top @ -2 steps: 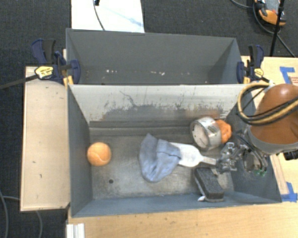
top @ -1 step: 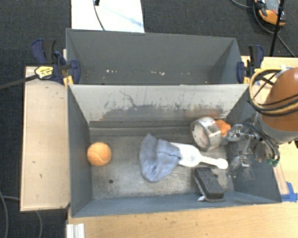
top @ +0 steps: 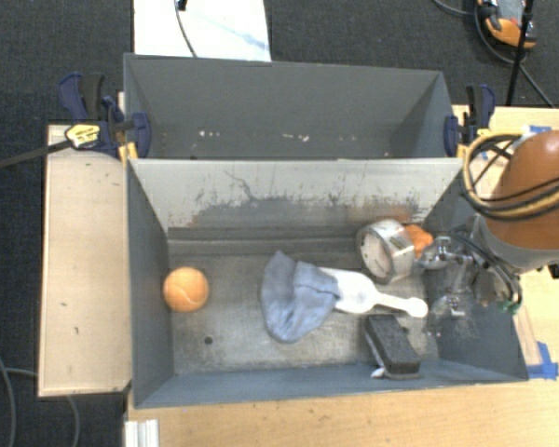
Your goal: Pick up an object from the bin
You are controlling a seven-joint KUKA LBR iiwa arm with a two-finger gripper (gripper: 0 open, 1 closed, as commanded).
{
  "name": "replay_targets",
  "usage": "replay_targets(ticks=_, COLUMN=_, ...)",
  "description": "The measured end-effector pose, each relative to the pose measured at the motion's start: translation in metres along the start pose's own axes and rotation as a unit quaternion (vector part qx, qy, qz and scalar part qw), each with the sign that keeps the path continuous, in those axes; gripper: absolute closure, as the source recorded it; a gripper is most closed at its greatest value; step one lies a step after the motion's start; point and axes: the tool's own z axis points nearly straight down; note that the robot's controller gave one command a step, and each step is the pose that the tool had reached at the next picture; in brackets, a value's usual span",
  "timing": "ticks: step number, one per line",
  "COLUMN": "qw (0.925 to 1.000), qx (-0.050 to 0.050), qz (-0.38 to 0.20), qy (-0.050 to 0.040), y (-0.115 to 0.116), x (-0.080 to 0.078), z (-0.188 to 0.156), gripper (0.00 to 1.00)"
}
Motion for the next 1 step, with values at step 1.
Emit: replay_targets(ticks=1, qw=1.0, qx=0.0, qz=-0.005, qy=-0.0022, y=0.001, x=-0.0012, z=0.0041, gripper=0.0)
